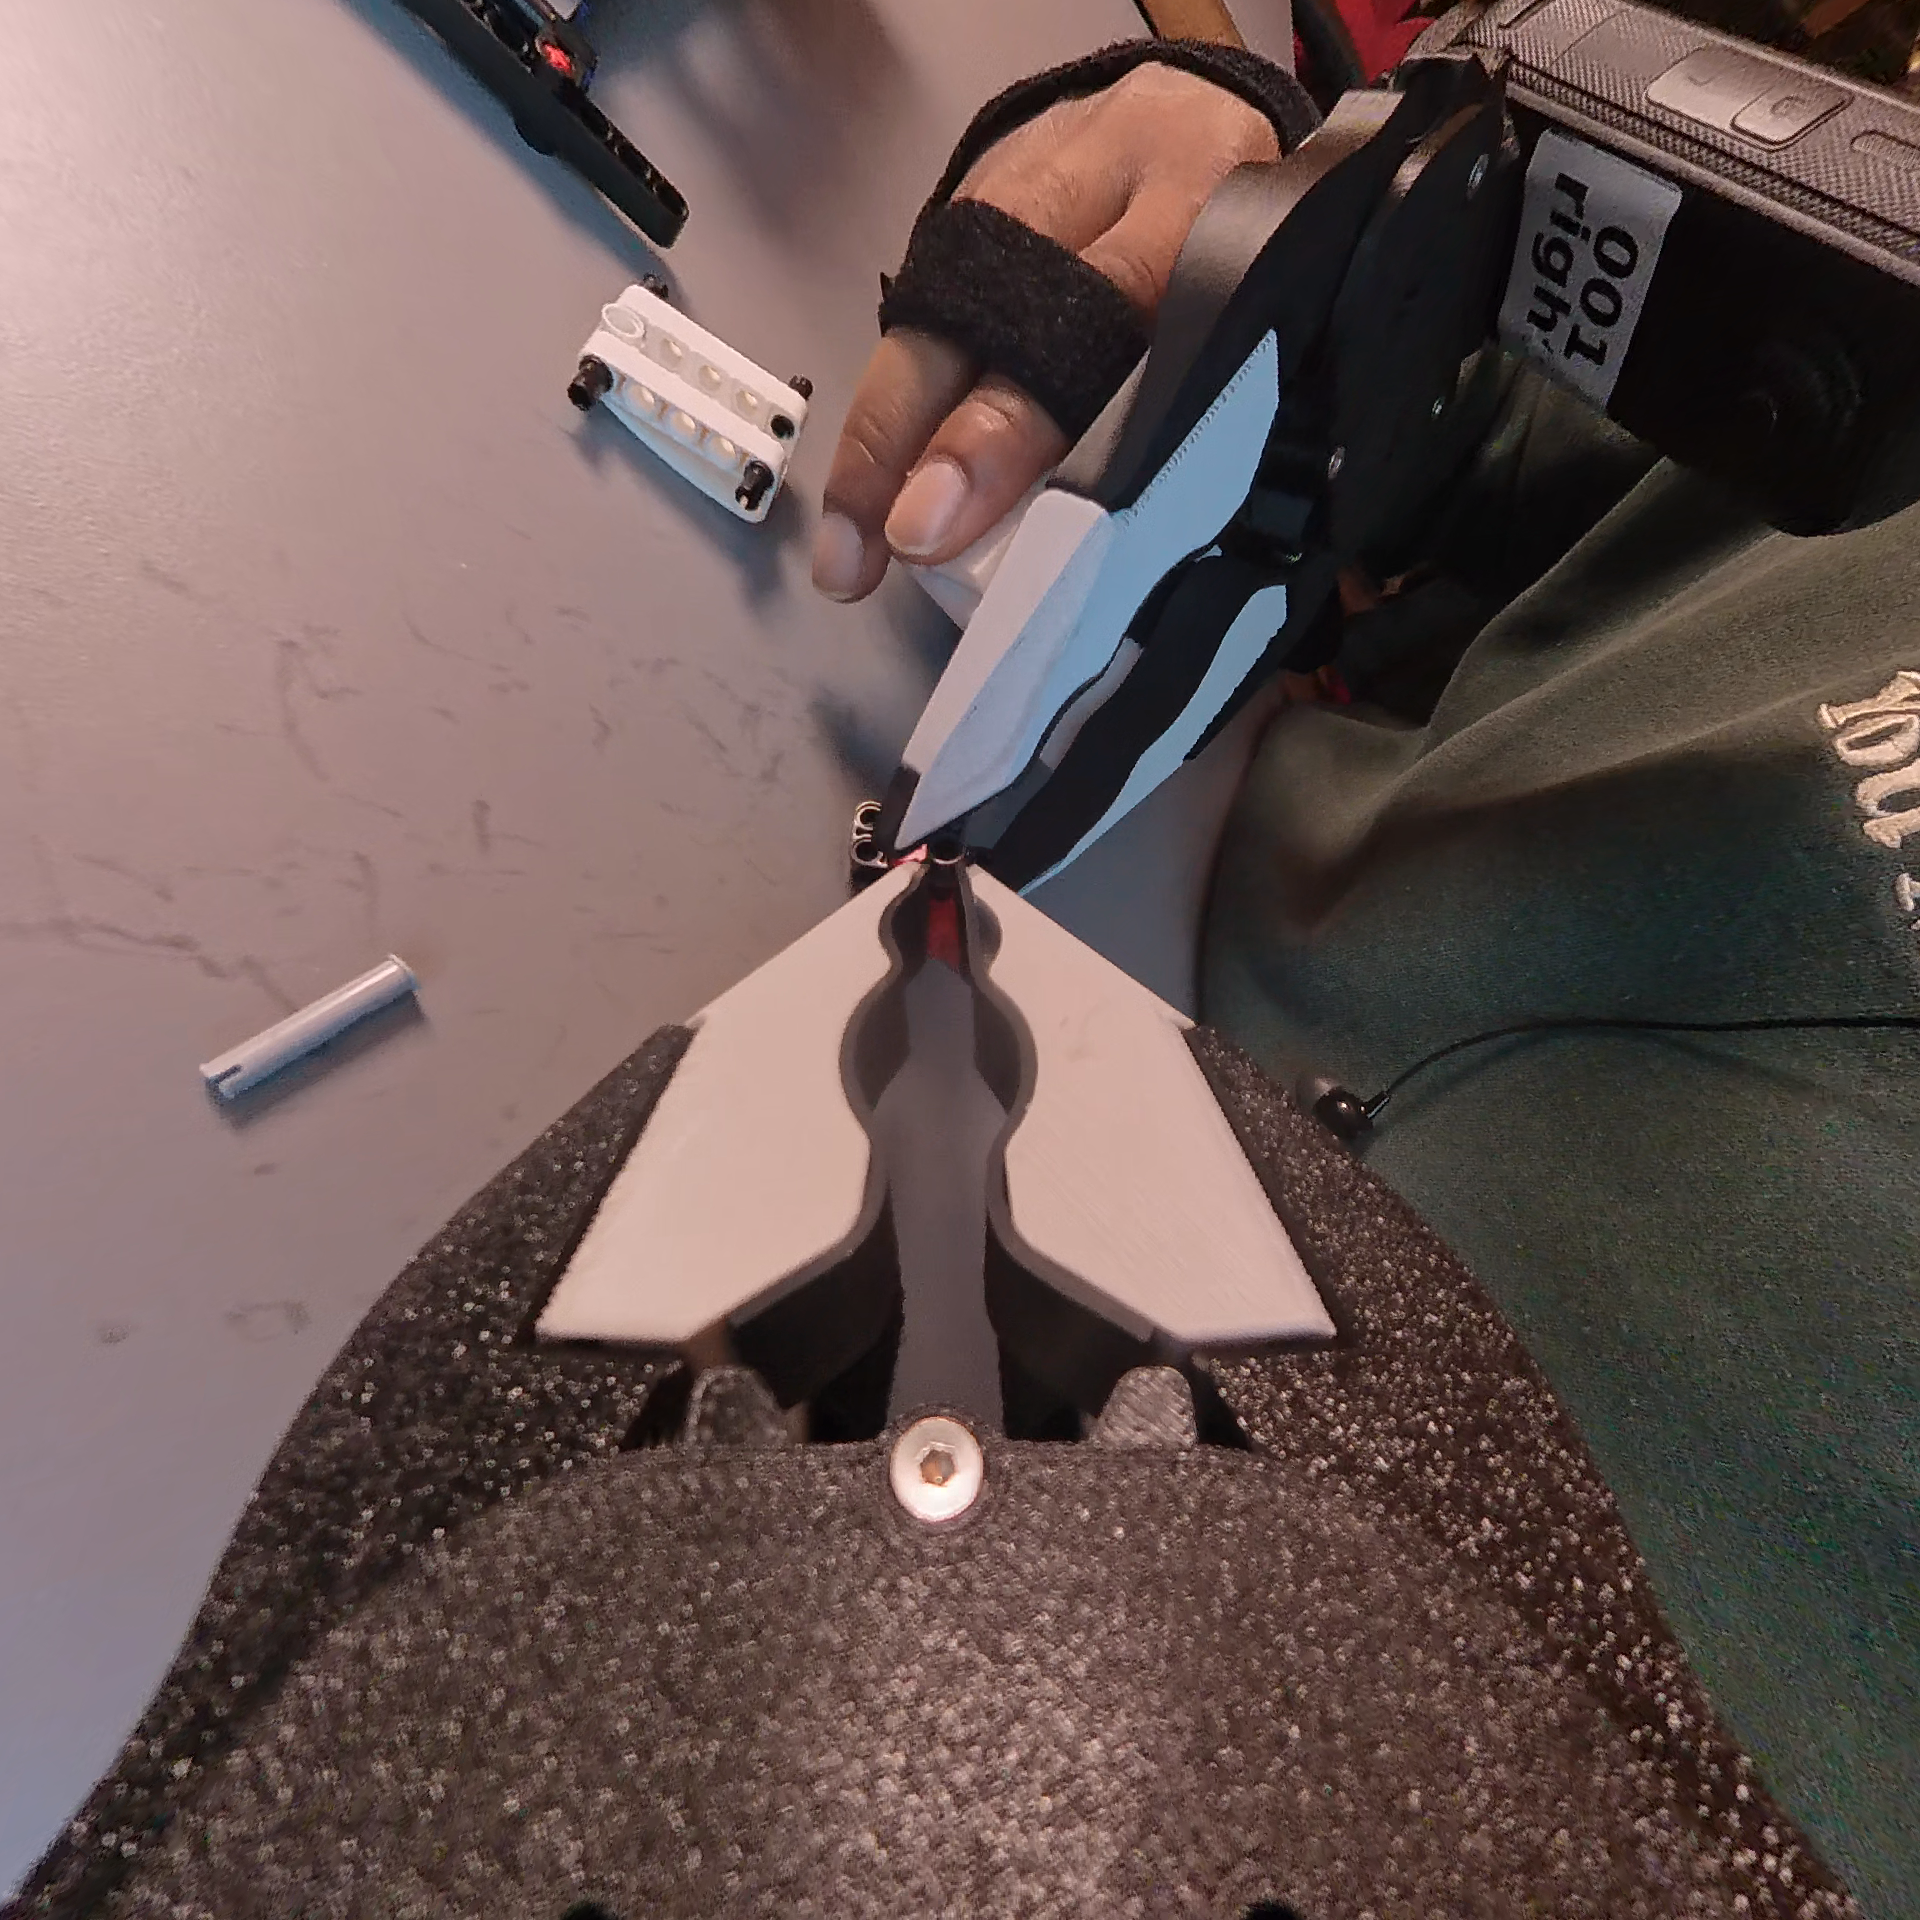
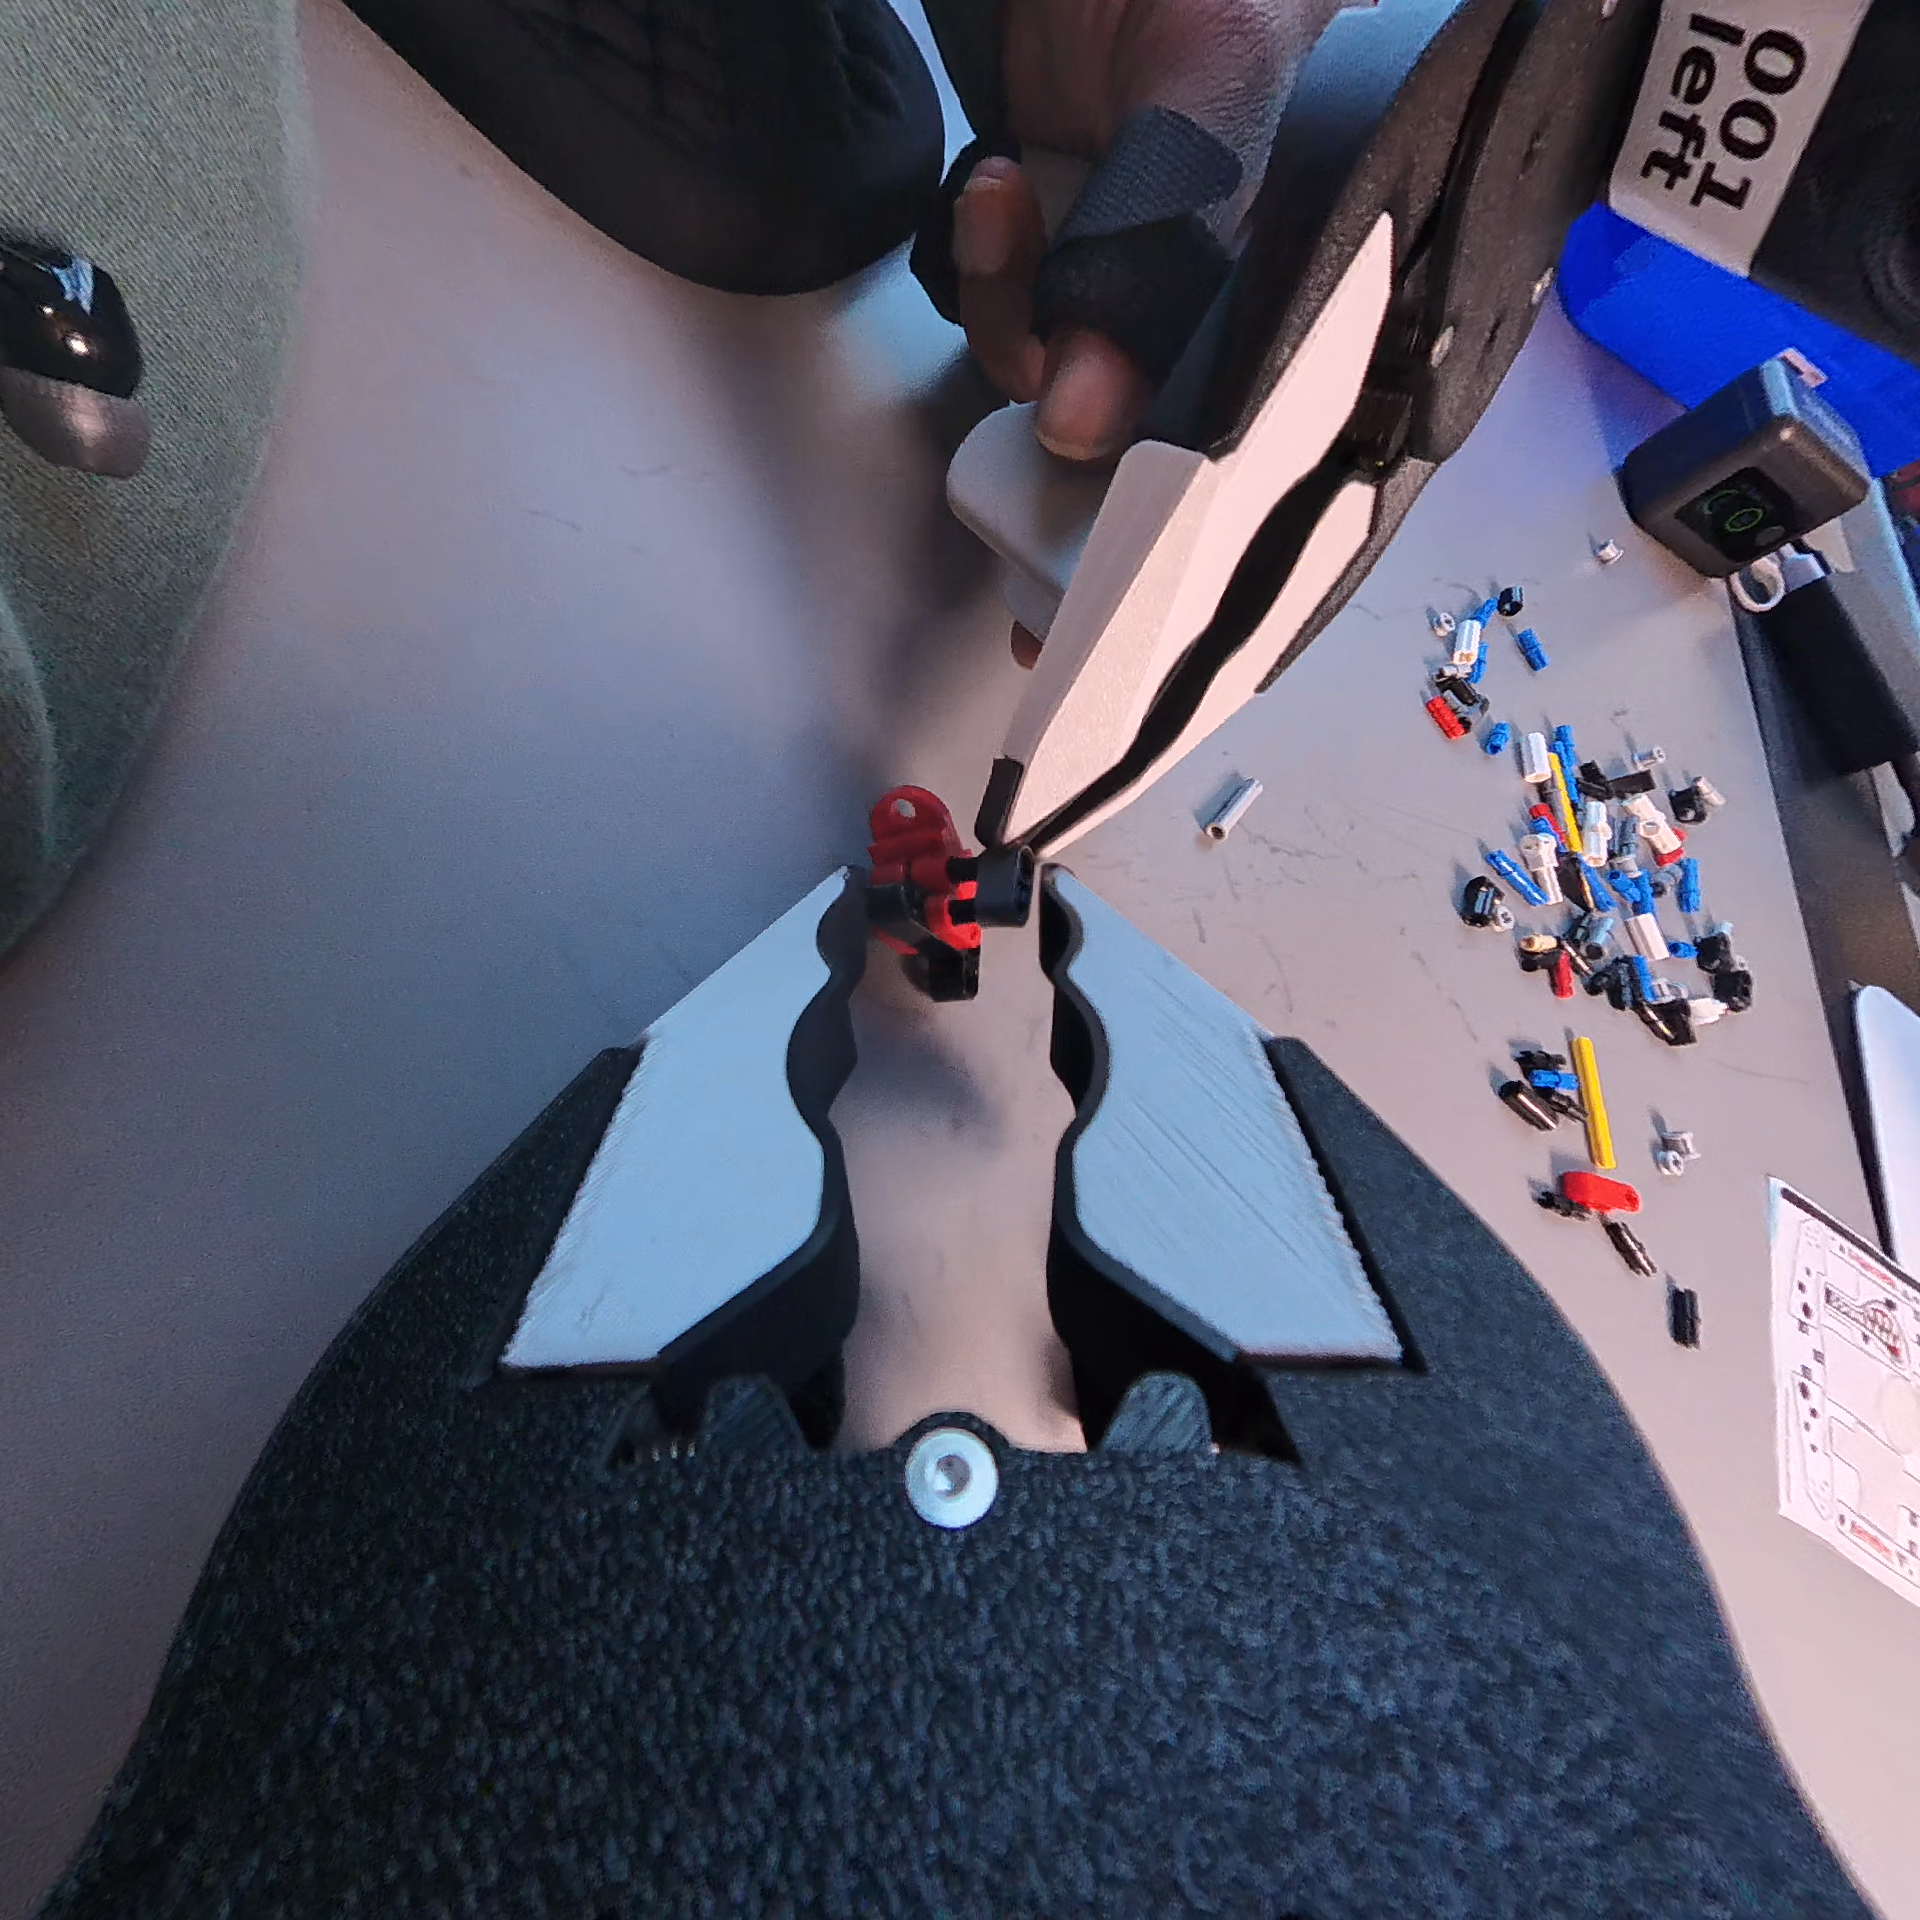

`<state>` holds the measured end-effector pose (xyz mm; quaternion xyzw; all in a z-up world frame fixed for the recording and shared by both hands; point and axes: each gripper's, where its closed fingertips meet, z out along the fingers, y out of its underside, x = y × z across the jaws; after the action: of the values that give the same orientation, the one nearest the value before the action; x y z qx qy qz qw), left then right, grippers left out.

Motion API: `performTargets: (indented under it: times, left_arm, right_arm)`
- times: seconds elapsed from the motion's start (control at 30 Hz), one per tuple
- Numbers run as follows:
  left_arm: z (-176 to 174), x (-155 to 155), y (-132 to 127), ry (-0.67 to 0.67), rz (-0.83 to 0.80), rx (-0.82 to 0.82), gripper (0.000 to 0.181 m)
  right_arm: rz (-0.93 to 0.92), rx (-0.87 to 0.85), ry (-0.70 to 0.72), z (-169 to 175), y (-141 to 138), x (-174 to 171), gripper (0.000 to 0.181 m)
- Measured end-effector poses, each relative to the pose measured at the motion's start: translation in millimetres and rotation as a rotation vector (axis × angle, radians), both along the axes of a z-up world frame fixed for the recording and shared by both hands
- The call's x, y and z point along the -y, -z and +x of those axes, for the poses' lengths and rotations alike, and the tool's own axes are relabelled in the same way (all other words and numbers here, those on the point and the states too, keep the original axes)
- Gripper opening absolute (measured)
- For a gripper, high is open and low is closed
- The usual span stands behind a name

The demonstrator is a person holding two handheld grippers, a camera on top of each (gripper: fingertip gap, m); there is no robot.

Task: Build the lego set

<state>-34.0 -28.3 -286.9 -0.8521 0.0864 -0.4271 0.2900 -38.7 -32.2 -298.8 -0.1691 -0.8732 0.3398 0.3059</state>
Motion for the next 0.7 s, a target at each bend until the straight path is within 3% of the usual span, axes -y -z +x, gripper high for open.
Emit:
performTargets:
  times: [0.23,0.3,0.37,0.7]
  left_arm:
    - [-0.9,1.6,2.4,0.004,-0.02,-0.001,0.0]
    - [-3.0,6.3,17.8,0.015,-0.065,-0.051,0.0]
    - [4.0,9.3,15.0,0.026,-0.066,0.013,0.0]
    - [-11.9,6.0,8.8,-0.022,0.002,-0.062,0.004]
  right_arm:
    - [0.003,-0.019,0.016,-1.2,-0.3,0.0,0.032]
    - [0.056,-0.056,0.026,-3.1,0.6,-3.4,0.023]
    - [0.057,-0.049,0.012,-0.1,1.4,-1.6,0.021]
    - [0.021,-0.03,0.035,-0.5,1.4,-5.1,0.02]
